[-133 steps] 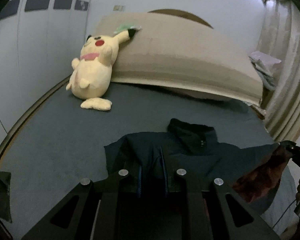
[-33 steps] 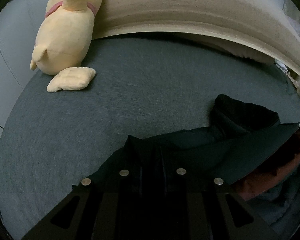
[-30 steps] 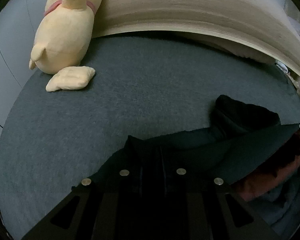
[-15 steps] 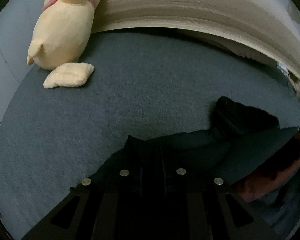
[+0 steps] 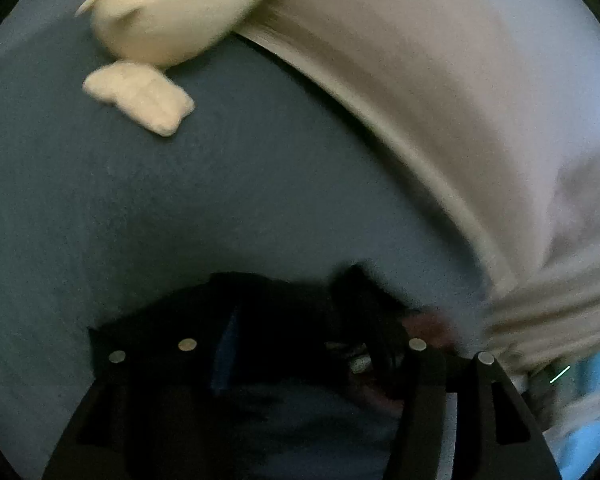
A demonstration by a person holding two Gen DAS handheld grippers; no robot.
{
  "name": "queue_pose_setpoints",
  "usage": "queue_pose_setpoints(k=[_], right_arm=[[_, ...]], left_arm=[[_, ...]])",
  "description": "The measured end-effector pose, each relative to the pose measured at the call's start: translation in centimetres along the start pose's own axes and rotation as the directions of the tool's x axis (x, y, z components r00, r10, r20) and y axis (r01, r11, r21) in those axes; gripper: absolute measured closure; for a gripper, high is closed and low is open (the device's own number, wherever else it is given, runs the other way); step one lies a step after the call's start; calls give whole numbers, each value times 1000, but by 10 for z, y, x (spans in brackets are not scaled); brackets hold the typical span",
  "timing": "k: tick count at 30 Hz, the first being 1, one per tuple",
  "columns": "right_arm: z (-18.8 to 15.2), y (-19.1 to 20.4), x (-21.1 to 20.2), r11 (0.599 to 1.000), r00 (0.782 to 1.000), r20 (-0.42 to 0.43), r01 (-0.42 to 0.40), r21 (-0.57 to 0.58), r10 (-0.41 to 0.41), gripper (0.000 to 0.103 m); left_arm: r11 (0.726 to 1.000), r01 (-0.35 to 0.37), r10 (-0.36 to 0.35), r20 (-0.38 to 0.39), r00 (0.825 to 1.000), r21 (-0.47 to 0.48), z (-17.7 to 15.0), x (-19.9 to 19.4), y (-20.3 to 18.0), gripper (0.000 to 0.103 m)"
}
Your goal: Fold large clothes
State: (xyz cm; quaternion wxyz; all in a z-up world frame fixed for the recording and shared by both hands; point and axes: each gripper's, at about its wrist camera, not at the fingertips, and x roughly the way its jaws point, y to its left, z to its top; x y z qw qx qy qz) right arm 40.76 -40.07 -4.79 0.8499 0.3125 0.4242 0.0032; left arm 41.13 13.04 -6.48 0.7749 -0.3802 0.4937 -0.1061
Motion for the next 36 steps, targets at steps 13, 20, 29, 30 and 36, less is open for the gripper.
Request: queue_pose_setpoints(k=[13, 20, 29, 30, 36], right_arm=[[-39, -49, 26, 983, 994, -92, 34, -182, -52, 13], [-30, -52, 42, 971, 992, -124, -39, -236, 10, 45], [-15, -52, 35, 940, 988, -88, 95, -327, -130, 99], [-15, -55, 39, 940, 984, -94, 117, -321, -155, 99], [-26, -71, 57, 943, 971, -125, 160, -291, -203, 98]], left_arm=[[855, -227, 201, 106, 974, 466, -25, 17, -10, 35], [816, -262, 243, 106, 964, 515, -25, 49, -15, 35], [752, -398, 379, 150, 913, 525, -30, 73, -11, 87], [745, -411, 396, 148, 906, 525, -30, 78, -10, 87], [694, -476, 454, 185, 871, 540, -35, 91, -16, 82]])
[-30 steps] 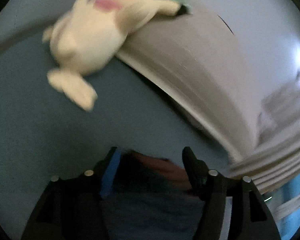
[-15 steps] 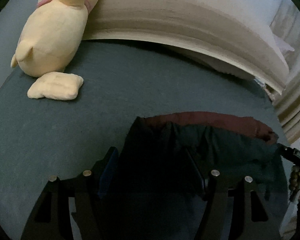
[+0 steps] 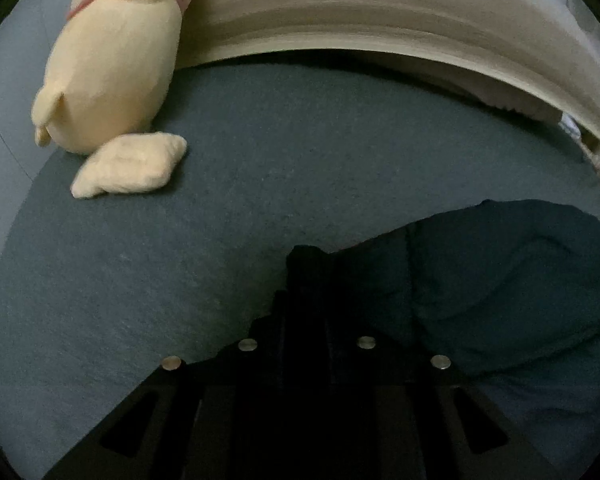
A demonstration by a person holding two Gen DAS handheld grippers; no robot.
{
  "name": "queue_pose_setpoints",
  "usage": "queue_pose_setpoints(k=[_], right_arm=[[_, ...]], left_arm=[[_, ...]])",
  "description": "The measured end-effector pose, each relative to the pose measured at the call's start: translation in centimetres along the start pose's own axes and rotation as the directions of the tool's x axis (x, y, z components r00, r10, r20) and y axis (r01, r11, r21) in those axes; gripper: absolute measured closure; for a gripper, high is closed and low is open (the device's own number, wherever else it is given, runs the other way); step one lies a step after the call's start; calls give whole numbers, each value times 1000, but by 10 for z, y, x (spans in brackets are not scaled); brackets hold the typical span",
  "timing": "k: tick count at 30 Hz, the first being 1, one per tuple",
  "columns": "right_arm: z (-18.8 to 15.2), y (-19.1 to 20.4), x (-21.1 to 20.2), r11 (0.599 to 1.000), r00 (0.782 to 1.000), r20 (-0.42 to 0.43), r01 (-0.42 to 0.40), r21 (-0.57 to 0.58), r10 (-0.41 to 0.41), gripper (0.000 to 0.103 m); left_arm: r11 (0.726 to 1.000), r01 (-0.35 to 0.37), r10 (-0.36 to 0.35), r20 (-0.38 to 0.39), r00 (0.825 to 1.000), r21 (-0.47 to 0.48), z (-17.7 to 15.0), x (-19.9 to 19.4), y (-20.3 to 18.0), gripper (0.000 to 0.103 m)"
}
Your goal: Fold large clothes
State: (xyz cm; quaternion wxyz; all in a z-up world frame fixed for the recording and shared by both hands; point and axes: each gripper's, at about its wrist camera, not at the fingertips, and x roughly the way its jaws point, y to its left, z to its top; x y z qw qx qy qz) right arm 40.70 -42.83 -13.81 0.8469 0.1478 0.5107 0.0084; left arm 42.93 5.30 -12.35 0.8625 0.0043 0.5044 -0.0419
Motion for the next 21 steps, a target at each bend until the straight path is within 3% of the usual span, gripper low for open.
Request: queue_pose_setpoints(k=[3, 4, 5, 6, 7, 10, 12, 14, 17, 21], right_arm=[[3, 8, -10, 1000, 1000, 16, 12, -8, -12, 89], [3, 11, -13, 1000, 999, 28, 18, -9, -18, 83], [2, 10, -24, 1000, 998, 55, 23, -1, -23, 62], [0, 8, -35, 999, 995, 88, 37, 21, -38, 27], [-2, 8, -43, 998, 992, 113, 56, 38, -60, 17], [-1, 25, -78, 993, 961, 247, 118, 29, -122, 17], [-3, 57, -87, 994, 955, 285, 99, -38, -85, 17], [-8, 94, -82, 987, 951, 302, 105, -119, -65, 17], [-19, 147, -52, 972, 959, 282, 100, -212, -37, 17], [-27, 176, -2, 955, 967, 235, 162, -248, -103, 18]], left_arm=[[1000, -6, 7, 43, 999, -25, 0, -18, 2, 78], [999, -19, 21, 56, 998, -43, 0, -25, 3, 69], [998, -33, 37, 75, 997, -57, 0, -35, 6, 66], [997, -44, 50, 95, 994, -65, 0, -44, 7, 65], [995, -72, 82, 148, 986, -72, 2, -61, 6, 64], [995, -94, 100, 258, 961, -36, 6, -93, -17, 51], [997, -81, 73, 285, 956, 16, 6, -102, -42, 50], [988, -91, 48, 303, 952, 127, 7, -99, -85, 48], [978, -95, 43, 268, 962, 184, 5, -75, -118, 48], [975, -126, 93, 178, 980, 183, 0, -37, -137, 48]])
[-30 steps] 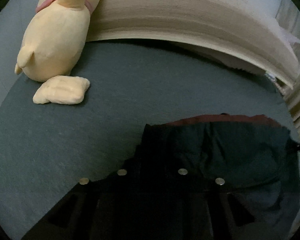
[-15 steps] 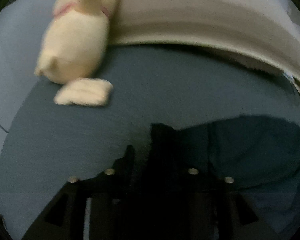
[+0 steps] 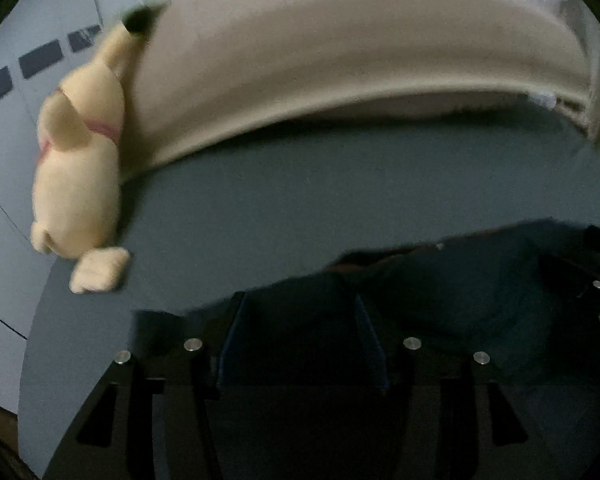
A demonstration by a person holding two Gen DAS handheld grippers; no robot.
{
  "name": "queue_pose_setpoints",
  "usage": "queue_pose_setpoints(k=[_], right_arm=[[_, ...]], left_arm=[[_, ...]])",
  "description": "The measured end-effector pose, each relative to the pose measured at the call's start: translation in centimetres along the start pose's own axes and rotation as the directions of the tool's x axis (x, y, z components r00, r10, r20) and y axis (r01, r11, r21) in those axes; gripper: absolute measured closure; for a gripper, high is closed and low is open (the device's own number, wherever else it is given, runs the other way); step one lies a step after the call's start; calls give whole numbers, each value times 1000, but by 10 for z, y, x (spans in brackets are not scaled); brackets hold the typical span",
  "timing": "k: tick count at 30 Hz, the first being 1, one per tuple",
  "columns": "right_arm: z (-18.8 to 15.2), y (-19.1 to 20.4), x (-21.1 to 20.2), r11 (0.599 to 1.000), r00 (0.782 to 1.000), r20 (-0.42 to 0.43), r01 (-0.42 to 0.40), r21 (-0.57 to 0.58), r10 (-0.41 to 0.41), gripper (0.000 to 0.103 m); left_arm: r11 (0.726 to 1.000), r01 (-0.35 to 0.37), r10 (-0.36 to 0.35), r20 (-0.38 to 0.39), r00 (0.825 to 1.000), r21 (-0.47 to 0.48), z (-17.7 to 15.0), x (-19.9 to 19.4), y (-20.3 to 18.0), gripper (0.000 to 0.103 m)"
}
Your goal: Fold large clothes
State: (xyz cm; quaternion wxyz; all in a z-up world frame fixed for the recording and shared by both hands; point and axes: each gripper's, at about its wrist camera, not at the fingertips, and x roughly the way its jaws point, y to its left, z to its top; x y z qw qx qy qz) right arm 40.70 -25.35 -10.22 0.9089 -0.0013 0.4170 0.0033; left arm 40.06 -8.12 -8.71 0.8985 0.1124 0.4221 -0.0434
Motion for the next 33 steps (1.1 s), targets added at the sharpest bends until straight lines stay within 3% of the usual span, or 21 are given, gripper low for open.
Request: queue_pose_setpoints(k=[4, 12, 17, 19, 22, 25, 27, 30, 33], right_arm=[[-5, -11, 16, 999, 998, -55, 6, 32, -4, 14], [6, -17, 55, 993, 994, -106, -29, 118, 41, 7], [6, -13, 57, 994, 992, -121, -19, 112, 32, 6], [7, -18, 53, 993, 991, -131, -19, 117, 34, 5], [14, -18, 46, 992, 981, -195, 5, 128, 21, 5], [23, -30, -6, 986, 990, -124, -46, 159, 66, 6], [20, -51, -53, 975, 992, -45, -104, 196, 115, 4], [-12, -98, -113, 949, 991, 18, -135, 284, 136, 4], [-75, -148, -148, 919, 989, 3, -139, 369, 148, 4]], left_arm=[[999, 1, -2, -22, 1000, -38, 2, 12, 4, 37], [995, 41, -45, -37, 998, -96, 3, 30, 14, 28], [995, 36, -39, -39, 998, -90, 6, 31, 14, 27], [996, 14, -18, -47, 999, -84, 8, 33, 11, 21], [998, 12, -15, -51, 999, -68, 14, 28, 19, 20], [993, 76, -79, -34, 996, -88, 12, -9, 42, 20], [985, 140, -138, 24, 990, -98, -1, -47, 70, 20], [983, 142, -131, 94, 987, -119, -35, -92, 119, 20], [964, 157, -140, 91, 986, -216, -85, -114, 169, 19]])
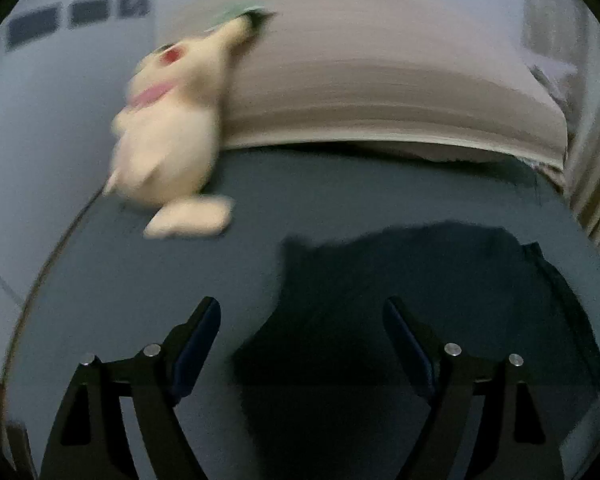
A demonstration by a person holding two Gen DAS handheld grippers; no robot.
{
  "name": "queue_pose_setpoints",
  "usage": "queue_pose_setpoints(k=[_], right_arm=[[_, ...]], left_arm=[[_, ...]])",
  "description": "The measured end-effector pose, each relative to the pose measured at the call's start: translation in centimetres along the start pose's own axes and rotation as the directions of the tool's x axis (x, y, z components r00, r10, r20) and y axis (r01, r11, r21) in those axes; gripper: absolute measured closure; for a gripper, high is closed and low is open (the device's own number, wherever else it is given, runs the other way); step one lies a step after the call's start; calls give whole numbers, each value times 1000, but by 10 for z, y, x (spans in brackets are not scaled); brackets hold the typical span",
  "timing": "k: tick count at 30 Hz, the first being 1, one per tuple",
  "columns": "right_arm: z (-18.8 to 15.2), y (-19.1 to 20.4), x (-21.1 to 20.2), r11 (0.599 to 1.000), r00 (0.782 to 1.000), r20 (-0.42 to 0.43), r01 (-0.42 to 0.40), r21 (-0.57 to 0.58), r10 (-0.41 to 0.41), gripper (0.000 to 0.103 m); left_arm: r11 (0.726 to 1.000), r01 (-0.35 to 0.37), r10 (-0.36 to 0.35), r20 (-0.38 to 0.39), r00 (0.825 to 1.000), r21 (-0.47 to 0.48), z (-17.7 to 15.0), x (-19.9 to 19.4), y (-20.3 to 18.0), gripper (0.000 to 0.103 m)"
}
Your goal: Fold large clothes
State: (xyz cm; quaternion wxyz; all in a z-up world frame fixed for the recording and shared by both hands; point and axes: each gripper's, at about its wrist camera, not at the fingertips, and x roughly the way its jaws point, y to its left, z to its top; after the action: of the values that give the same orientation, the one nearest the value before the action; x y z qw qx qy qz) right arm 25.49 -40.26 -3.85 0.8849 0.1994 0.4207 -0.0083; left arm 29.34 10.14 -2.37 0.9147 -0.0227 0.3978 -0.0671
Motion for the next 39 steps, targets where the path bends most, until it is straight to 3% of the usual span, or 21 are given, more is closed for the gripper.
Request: queue_pose_setpoints(k=[2, 5, 9, 12, 15, 21, 22, 23, 24, 25, 27, 29, 32, 35, 39], right_arm=[[-30, -34, -6, 997, 999, -47, -5, 71, 8, 4], [-79, -75, -4, 977, 990, -110, -63, 204, 86, 4], [-123, -90, -9, 939, 979, -94, -144, 311, 181, 4], [-150, -92, -17, 878, 966, -34, -219, 425, 257, 4], [-171, -87, -16, 810, 950, 17, -274, 519, 311, 4], [-168, -67, -1, 749, 940, 65, -308, 587, 335, 5], [-166, -67, 5, 741, 940, 71, -307, 598, 333, 16], [-161, -62, 12, 741, 938, 70, -312, 595, 339, 31], [-155, -54, 18, 776, 955, 29, -257, 577, 295, 62], [-150, -49, 17, 802, 963, 2, -225, 553, 269, 73], [-140, -35, 3, 850, 969, 25, -226, 475, 244, 78], [-134, -21, -21, 892, 973, 66, -230, 388, 222, 78], [-138, -25, -5, 917, 986, 7, -158, 366, 166, 78], [-153, -41, 21, 888, 984, -38, -138, 438, 171, 59], [-157, -54, 7, 821, 972, 52, -220, 526, 228, 19]], left_arm=[[996, 14, -17, -32, 999, -90, -29, -9, 30, 19], [979, 53, -73, -90, 993, -198, -70, -14, 54, 19], [955, 108, -136, -87, 987, -275, -101, -24, 55, 19], [935, 134, -163, -61, 985, -327, -107, -30, 51, 19], [914, 131, -157, -35, 987, -383, -113, -31, 47, 19], [839, 147, -205, -55, 977, -524, -124, -11, 47, 22], [836, 136, -201, -66, 977, -532, -122, -6, 46, 53], [844, 121, -197, -93, 976, -523, -120, -1, 43, 64], [849, 120, -201, -103, 974, -515, -116, -1, 40, 85], [858, 109, -190, -113, 975, -503, -112, -5, 37, 90], [865, 105, -173, -95, 980, -491, -105, -17, 36, 93], [859, 108, -171, -83, 982, -500, -106, -21, 40, 93], [867, 75, -160, -132, 978, -492, -120, 1, 38, 92], [888, 57, -126, -122, 984, -456, -124, 3, 35, 90], [874, 75, -138, -98, 986, -480, -124, -10, 41, 79]])
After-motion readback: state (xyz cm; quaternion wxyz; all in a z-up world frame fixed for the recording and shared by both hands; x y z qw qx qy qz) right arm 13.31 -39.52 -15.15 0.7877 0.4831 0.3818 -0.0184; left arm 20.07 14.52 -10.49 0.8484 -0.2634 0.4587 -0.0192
